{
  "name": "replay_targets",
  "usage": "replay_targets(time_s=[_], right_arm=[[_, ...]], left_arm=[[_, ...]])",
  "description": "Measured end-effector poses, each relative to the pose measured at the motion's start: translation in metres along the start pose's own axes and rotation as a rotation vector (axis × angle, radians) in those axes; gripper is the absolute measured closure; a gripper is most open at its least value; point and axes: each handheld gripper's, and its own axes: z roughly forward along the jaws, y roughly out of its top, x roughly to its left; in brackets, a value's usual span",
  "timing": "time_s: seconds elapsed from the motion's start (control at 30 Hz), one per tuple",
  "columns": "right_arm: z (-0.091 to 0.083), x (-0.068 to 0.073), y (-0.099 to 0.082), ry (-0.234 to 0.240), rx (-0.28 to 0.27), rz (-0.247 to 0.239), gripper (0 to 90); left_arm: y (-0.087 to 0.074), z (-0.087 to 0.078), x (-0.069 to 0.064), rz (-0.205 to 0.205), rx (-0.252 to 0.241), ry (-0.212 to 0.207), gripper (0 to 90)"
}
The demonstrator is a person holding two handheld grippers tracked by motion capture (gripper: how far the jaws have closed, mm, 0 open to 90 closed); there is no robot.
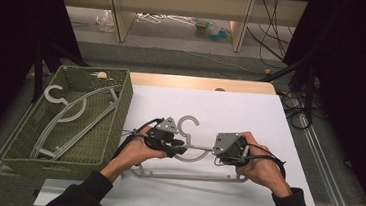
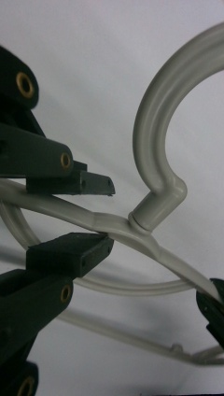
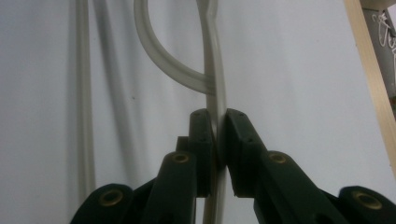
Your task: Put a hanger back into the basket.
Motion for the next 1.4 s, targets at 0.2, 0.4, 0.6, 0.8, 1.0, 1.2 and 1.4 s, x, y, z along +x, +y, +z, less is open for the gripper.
replay_targets(time_s=[0.2, 0.4, 0.6, 0.8, 1.0, 1.2, 1.4], right_arm=[[-0.005, -0.002, 0.001, -0.027, -0.042, 0.059, 73.1], [-0.016, -0.007, -0.001, -0.102, -0.197, 0.305, 42.4], [-0.026, -0.002, -0.002, -0.126, -0.303, 0.408, 36.4], [-0.032, 0.019, -0.002, -0.109, -0.386, 0.473, 36.1], [-0.032, 0.043, -0.010, -0.048, -0.446, 0.536, 33.0], [-0.026, 0.052, -0.021, -0.030, -0.440, 0.571, 31.2], [-0.020, 0.054, -0.027, -0.022, -0.438, 0.583, 30.9]], left_arm=[[0.005, -0.019, -0.012, 0.065, 0.004, 0.005, 76.9], [0.004, -0.039, -0.003, 0.002, -0.021, 0.049, 79.5], [0.000, -0.062, 0.008, -0.082, -0.048, 0.084, 79.7], [-0.001, -0.084, 0.012, -0.134, -0.072, 0.105, 79.6], [0.002, -0.107, 0.009, -0.160, -0.107, 0.130, 79.6], [0.003, -0.134, 0.005, -0.164, -0.142, 0.125, 79.6], [0.005, -0.170, 0.012, -0.180, -0.197, 0.152, 79.6]])
